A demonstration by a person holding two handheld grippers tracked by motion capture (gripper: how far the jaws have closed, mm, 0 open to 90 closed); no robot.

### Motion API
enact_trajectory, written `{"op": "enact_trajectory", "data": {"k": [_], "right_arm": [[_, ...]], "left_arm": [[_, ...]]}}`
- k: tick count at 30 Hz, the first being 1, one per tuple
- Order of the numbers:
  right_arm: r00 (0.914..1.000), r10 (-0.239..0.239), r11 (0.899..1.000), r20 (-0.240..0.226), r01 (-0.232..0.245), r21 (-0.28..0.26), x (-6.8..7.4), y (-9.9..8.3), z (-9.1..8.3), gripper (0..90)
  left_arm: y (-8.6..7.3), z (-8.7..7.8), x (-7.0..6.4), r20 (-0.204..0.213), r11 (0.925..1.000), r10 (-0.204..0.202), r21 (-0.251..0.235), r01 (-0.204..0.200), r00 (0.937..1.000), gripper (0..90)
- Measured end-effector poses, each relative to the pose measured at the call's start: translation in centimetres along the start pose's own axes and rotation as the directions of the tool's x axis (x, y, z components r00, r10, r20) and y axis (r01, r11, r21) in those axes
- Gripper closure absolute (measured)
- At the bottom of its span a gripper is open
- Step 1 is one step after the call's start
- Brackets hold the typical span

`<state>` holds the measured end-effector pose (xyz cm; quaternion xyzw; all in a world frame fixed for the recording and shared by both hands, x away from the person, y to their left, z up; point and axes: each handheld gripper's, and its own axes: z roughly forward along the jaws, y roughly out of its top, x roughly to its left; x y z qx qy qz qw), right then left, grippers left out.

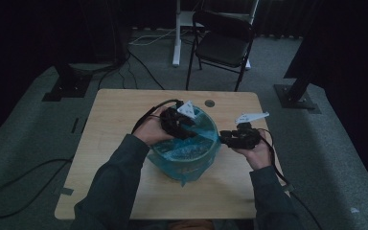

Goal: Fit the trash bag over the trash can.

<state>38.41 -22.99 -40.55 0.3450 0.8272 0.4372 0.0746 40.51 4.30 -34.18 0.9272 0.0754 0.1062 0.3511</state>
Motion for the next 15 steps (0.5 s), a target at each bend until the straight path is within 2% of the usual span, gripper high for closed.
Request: {"op": "enact_trajectory", "data": {"k": [2, 3, 5, 6, 8, 10, 15], "right_arm": [[1.0, 0.0, 1.0, -0.002, 0.0, 0.002, 0.0, 0.0, 0.0, 61.3], [1.0, 0.0, 1.0, -0.002, 0.0, 0.002, 0.0, 0.0, 0.1, 61.3], [1.0, 0.0, 1.0, -0.002, 0.0, 0.002, 0.0, 0.0, 0.1, 61.3], [1.0, 0.0, 1.0, -0.002, 0.0, 0.001, 0.0, 0.0, 0.1, 61.3], [1.0, -0.001, 1.0, -0.002, 0.001, 0.002, 0.0, 0.0, 0.1, 61.3], [1.0, -0.002, 1.0, -0.002, 0.002, 0.001, 0.1, 0.0, 0.1, 61.3], [1.0, 0.002, 1.0, 0.0, -0.002, -0.002, 0.0, 0.0, 0.0, 61.3]], "left_arm": [[-0.1, -0.3, 0.2, 0.004, 0.9994, -0.015, -0.031, 0.016, 0.9999, 66.7], [0.0, -0.3, 0.2, -0.023, 0.9997, -0.012, -0.02, 0.011, 0.9997, 68.5], [0.1, 0.2, 0.0, -0.091, 0.9989, 0.002, 0.047, 0.002, 0.9959, 69.5], [0.1, 0.7, 0.0, -0.11, 0.9965, 0.014, 0.083, -0.004, 0.9938, 69.5], [0.1, 1.6, -0.3, -0.12, 0.9906, 0.037, 0.135, -0.021, 0.9921, 68.0], [0.2, 2.2, -0.6, -0.121, 0.9868, 0.056, 0.158, -0.036, 0.9911, 65.1], [0.8, 2.9, -1.1, -0.088, 0.9857, 0.078, 0.156, -0.063, 0.9931, 60.7]]}}
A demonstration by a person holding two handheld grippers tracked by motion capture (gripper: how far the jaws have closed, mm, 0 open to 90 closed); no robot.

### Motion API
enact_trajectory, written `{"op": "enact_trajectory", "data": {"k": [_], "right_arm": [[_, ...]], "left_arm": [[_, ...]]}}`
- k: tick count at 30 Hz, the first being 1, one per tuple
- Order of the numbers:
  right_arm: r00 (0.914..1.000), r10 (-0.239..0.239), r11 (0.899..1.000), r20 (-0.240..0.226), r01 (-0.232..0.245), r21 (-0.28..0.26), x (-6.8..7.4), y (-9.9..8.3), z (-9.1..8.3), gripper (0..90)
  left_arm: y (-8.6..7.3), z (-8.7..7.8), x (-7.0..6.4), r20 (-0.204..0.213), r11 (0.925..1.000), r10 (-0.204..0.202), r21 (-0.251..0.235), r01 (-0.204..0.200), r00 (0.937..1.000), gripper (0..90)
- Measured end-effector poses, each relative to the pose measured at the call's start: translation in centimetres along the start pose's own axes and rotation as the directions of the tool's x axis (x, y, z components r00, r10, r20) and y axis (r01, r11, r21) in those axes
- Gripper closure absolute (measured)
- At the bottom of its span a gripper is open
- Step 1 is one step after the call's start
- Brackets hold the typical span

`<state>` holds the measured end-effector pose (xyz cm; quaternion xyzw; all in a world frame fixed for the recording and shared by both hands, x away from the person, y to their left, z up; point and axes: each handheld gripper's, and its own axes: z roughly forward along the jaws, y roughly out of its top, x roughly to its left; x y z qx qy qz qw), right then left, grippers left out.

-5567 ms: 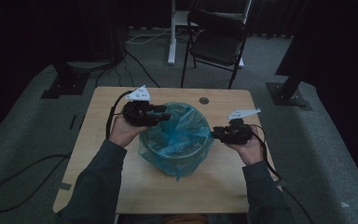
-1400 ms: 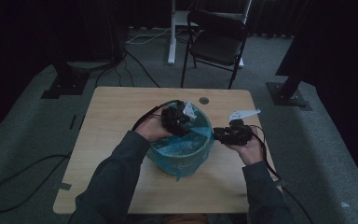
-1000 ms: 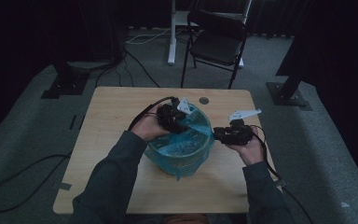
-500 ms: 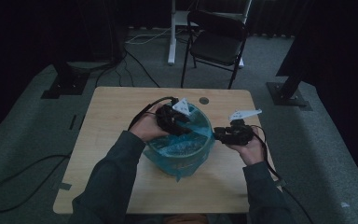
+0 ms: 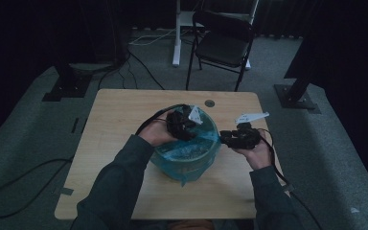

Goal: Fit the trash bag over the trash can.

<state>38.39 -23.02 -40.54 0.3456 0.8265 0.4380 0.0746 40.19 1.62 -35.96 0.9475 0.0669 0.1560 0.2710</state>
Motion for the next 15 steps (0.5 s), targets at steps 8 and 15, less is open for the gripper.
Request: {"op": "enact_trajectory", "data": {"k": [8, 15], "right_arm": [[1.0, -0.001, 1.0, -0.001, 0.001, -0.003, 0.0, 0.0, -0.1, 61.2], [1.0, -0.001, 1.0, -0.003, 0.001, -0.002, 0.0, 0.0, -0.1, 60.8]], "left_arm": [[0.6, 1.6, -0.6, 0.024, 0.9978, 0.033, 0.057, -0.034, 0.9992, 59.3], [0.6, 1.5, -0.7, 0.036, 0.9982, 0.033, 0.049, -0.034, 0.9988, 57.0]]}}
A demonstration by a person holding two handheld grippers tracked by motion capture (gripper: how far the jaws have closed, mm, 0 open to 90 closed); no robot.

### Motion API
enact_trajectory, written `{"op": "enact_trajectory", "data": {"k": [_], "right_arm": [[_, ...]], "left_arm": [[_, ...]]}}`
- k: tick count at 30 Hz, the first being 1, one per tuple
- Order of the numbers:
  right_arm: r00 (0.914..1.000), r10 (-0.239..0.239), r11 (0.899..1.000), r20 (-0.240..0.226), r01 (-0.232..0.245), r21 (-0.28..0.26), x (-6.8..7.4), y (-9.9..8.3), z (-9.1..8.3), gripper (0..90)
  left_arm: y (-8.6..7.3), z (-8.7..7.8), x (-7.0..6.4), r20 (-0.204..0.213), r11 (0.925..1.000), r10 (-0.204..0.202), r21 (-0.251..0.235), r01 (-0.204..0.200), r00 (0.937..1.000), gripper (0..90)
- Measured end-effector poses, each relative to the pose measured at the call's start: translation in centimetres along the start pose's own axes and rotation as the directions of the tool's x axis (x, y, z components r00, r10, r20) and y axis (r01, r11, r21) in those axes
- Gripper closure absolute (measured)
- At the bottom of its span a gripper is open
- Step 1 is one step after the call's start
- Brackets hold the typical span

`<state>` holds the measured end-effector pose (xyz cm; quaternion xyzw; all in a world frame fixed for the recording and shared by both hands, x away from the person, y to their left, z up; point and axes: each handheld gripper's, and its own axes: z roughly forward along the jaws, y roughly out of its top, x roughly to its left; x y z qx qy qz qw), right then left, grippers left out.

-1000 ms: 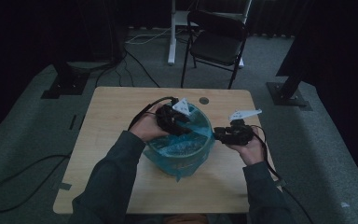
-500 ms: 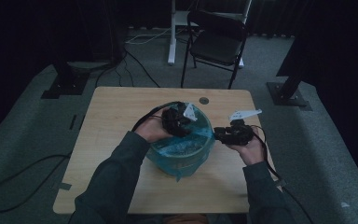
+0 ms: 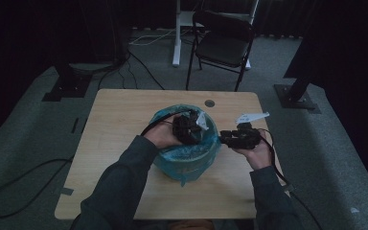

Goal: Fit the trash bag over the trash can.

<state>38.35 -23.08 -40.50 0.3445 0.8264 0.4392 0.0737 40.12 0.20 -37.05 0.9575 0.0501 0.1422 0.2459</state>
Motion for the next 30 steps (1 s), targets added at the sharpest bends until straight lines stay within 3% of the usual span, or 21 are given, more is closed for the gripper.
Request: {"op": "enact_trajectory", "data": {"k": [4, 6, 8, 9, 15, 16, 18, 25, 27, 28, 30], "right_arm": [[1.0, 0.003, 1.0, 0.001, -0.003, -0.002, 0.0, 0.0, -0.1, 60.7], [1.0, 0.003, 1.0, 0.001, -0.003, -0.004, -0.1, 0.0, -0.1, 60.6], [1.0, 0.003, 1.0, 0.002, -0.003, -0.004, -0.1, 0.0, -0.1, 60.6], [1.0, 0.003, 1.0, 0.002, -0.003, -0.004, -0.2, -0.1, -0.1, 60.5], [1.0, 0.005, 1.0, 0.004, -0.005, -0.007, -0.3, -0.1, -0.2, 60.2], [1.0, 0.007, 1.0, 0.005, -0.007, -0.009, -0.3, -0.1, -0.2, 60.1], [0.9999, 0.009, 1.0, 0.006, -0.009, -0.009, -0.4, -0.2, -0.2, 60.0], [0.9999, 0.01, 1.0, 0.004, -0.01, -0.007, -0.5, -0.2, -0.1, 59.8], [1.0, 0.008, 1.0, 0.004, -0.008, -0.008, -0.5, -0.3, -0.1, 59.7], [1.0, 0.008, 1.0, 0.004, -0.008, -0.008, -0.5, -0.3, -0.1, 59.7], [0.9999, 0.008, 1.0, 0.006, -0.008, -0.006, -0.5, -0.3, -0.1, 59.6]], "left_arm": [[-0.3, -0.9, 0.4, -0.02, 0.9991, -0.024, -0.036, 0.023, 0.9995, 56.3], [-0.7, -1.9, 0.8, -0.057, 0.9956, -0.062, -0.073, 0.058, 0.9964, 56.4], [-0.9, -2.2, 1.0, -0.064, 0.9941, -0.073, -0.086, 0.067, 0.9953, 56.4], [-1.4, -3.1, 1.3, -0.087, 0.9886, -0.101, -0.12, 0.091, 0.9911, 56.4], [-3.0, -5.5, 1.8, -0.159, 0.9691, -0.178, -0.2, 0.145, 0.9713, 55.0], [-3.0, -5.5, 1.8, -0.159, 0.9691, -0.178, -0.2, 0.145, 0.9713, 55.0], [-3.8, -6.5, 2.1, -0.181, 0.9575, -0.215, -0.233, 0.171, 0.9598, 55.0], [-5.1, -7.5, 2.4, -0.201, 0.943, -0.258, -0.265, 0.201, 0.945, 54.9], [-5.6, -7.4, 2.6, -0.195, 0.9351, -0.278, -0.279, 0.218, 0.9406, 54.9], [-5.6, -7.4, 2.6, -0.195, 0.9351, -0.278, -0.279, 0.218, 0.9406, 54.9], [-6.2, -7.3, 2.7, -0.204, 0.9286, -0.303, -0.283, 0.24, 0.931, 54.5]]}}
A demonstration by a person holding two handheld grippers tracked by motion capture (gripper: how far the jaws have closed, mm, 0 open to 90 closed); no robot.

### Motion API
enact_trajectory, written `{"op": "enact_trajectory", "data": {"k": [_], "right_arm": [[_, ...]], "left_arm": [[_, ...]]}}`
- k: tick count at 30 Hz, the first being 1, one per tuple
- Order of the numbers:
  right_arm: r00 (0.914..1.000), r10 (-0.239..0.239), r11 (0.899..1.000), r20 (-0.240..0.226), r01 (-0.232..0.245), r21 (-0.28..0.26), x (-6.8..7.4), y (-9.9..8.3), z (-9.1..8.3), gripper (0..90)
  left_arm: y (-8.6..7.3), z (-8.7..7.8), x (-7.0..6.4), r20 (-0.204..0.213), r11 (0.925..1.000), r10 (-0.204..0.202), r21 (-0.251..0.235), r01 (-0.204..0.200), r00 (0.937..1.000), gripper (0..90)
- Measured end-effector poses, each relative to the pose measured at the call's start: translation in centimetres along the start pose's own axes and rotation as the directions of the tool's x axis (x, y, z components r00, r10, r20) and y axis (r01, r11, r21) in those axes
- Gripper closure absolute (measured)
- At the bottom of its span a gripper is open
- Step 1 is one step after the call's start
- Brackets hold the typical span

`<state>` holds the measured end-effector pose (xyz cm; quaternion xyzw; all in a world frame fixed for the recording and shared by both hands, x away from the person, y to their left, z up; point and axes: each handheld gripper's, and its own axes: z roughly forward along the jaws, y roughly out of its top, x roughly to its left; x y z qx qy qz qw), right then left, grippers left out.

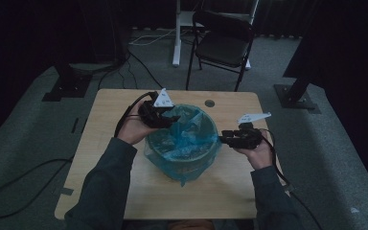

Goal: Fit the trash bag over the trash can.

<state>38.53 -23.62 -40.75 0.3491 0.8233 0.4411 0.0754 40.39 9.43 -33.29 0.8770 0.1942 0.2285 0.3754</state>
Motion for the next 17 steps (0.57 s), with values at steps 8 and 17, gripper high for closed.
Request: {"op": "enact_trajectory", "data": {"k": [8, 17], "right_arm": [[0.9999, 0.007, 1.0, 0.01, -0.007, 0.004, -0.3, -0.2, 0.0, 59.3], [0.9994, 0.009, 1.0, 0.034, -0.01, 0.003, -1.0, -0.5, 0.0, 58.3]], "left_arm": [[-0.8, -1.0, 0.9, -0.039, 0.9985, -0.045, -0.031, 0.044, 0.9982, 53.3], [-3.1, -1.3, 1.9, -0.088, 0.9916, -0.118, -0.062, 0.113, 0.9891, 52.4]]}}
